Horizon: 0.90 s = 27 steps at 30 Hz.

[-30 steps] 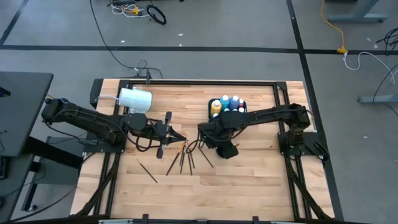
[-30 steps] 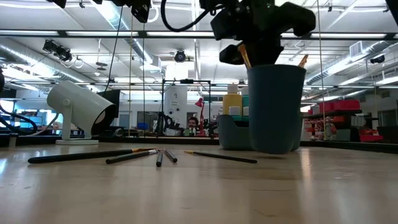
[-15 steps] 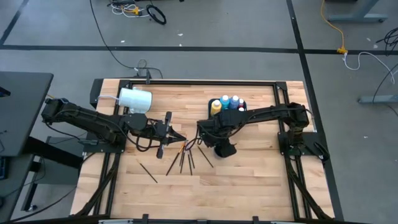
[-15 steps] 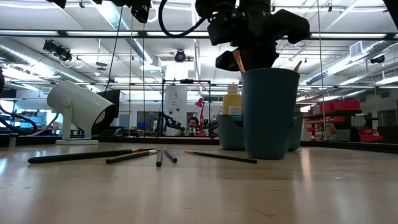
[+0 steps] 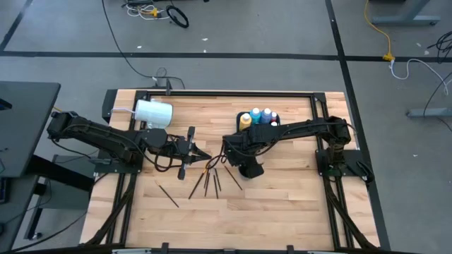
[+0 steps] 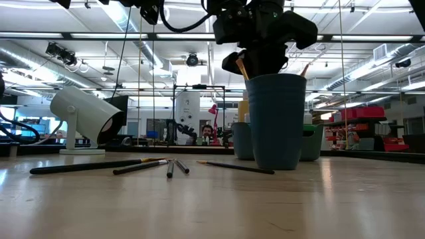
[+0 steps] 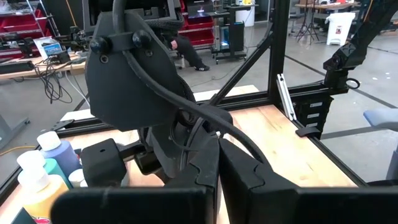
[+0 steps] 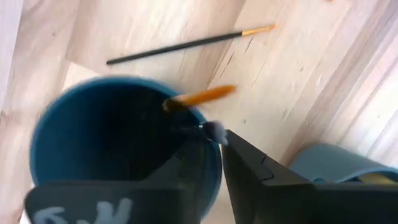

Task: Pick & Place Paint Supplies
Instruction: Move the cup to the center of the table, then put the gold paint brush into the cup

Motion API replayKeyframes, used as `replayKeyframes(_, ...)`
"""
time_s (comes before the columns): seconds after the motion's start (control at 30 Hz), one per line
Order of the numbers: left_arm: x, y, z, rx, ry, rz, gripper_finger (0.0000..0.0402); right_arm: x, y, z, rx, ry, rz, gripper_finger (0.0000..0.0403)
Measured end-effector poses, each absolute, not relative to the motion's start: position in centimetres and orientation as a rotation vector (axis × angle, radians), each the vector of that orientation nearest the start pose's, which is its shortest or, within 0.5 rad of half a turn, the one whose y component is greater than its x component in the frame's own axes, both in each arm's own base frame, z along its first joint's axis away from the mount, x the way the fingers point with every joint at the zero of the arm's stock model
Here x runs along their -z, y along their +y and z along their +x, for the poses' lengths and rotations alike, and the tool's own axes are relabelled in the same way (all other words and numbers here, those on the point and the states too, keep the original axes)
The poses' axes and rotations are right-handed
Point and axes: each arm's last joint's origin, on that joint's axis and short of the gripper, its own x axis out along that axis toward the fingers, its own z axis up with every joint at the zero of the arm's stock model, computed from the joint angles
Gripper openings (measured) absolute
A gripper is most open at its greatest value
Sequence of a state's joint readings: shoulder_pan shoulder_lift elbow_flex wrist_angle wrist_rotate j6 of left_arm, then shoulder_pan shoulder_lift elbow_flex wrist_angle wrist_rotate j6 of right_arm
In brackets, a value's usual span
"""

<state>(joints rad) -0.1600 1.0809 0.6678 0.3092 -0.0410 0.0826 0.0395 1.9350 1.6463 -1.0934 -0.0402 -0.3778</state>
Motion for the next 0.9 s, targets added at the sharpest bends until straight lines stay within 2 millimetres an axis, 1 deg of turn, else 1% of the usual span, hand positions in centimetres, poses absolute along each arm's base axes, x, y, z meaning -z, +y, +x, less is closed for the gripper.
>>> replayKeyframes(0.17,-28.2,-3.6,23.7,0.089,0.112,0.093,0.0027,-24.6,1.7,38.5,-0.292,1.341,-0.279,0.0072)
replayKeyframes(0.27,-28.0,-3.5,23.7,0.047,0.13,0.076,0.004,-25.7,2.0,38.8,-0.253,1.321,-0.239,0.0077)
replayKeyframes(0.43,-27.9,-3.3,23.7,-0.022,0.141,0.079,0.0065,-27.6,2.1,38.5,-0.242,1.343,-0.209,0.008)
replayKeyframes(0.6,-27.7,-3.2,23.3,-0.043,0.189,-0.047,0.0087,-29.7,2.0,37.8,-0.188,1.399,-0.138,0.008)
replayKeyframes(0.63,-27.6,-3.2,23.1,-0.045,0.208,-0.066,0.009,-30.1,2.0,37.6,-0.173,1.408,-0.12,0.008)
replayKeyframes(0.7,-27.2,-3.1,22.7,-0.039,0.269,-0.048,0.0093,-30.9,2.2,37.2,-0.151,1.4,-0.094,0.008)
replayKeyframes(0.83,-26.3,-3.0,21.3,0.018,0.424,0.102,0.0094,-32.6,2.8,36.4,-0.151,1.327,-0.091,0.008)
replayKeyframes(0.9,-25.8,-2.9,20.3,0.037,0.52,0.129,0.0095,-33.5,3.2,36.0,-0.148,1.28,-0.08,0.008)
